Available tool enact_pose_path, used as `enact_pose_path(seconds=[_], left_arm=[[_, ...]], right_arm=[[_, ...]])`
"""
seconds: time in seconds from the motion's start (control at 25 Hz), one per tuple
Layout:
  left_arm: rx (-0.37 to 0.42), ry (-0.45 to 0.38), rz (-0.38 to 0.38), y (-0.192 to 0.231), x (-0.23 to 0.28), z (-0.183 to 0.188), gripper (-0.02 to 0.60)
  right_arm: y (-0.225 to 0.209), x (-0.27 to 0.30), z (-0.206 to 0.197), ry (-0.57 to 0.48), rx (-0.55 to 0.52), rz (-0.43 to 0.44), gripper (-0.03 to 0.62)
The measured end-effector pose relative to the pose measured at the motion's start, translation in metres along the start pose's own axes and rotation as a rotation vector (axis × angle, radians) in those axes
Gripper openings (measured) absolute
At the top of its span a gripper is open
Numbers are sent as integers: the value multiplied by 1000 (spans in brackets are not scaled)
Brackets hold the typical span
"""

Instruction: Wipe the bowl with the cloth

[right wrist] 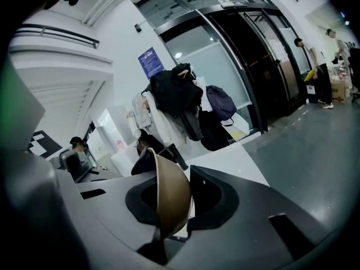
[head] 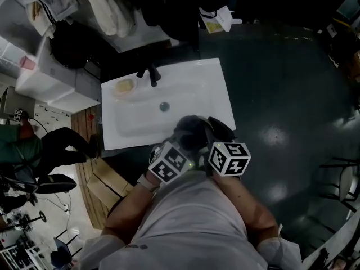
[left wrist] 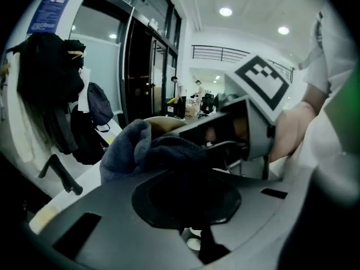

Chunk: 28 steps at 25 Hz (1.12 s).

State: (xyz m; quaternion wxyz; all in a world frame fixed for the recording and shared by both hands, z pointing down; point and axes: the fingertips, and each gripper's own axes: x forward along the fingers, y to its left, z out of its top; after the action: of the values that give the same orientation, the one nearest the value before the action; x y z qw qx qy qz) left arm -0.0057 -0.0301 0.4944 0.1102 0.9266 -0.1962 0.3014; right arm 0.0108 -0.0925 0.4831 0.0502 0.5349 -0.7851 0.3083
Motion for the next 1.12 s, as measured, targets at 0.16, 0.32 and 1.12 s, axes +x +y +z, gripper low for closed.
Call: enact_pose_path(seconds=[0.16,0.32,1.12], left_arm=[[12,17,89,17,-2,2,43],[10,13,144,26,-3,5,43],[-116,-185,185,67,-50,61,43]], right_arm=[[10,2,1,11,-81,17,67],[10,4,-3,27,-125,32,66],[-47,-7,8,-31,-199,-73,61]])
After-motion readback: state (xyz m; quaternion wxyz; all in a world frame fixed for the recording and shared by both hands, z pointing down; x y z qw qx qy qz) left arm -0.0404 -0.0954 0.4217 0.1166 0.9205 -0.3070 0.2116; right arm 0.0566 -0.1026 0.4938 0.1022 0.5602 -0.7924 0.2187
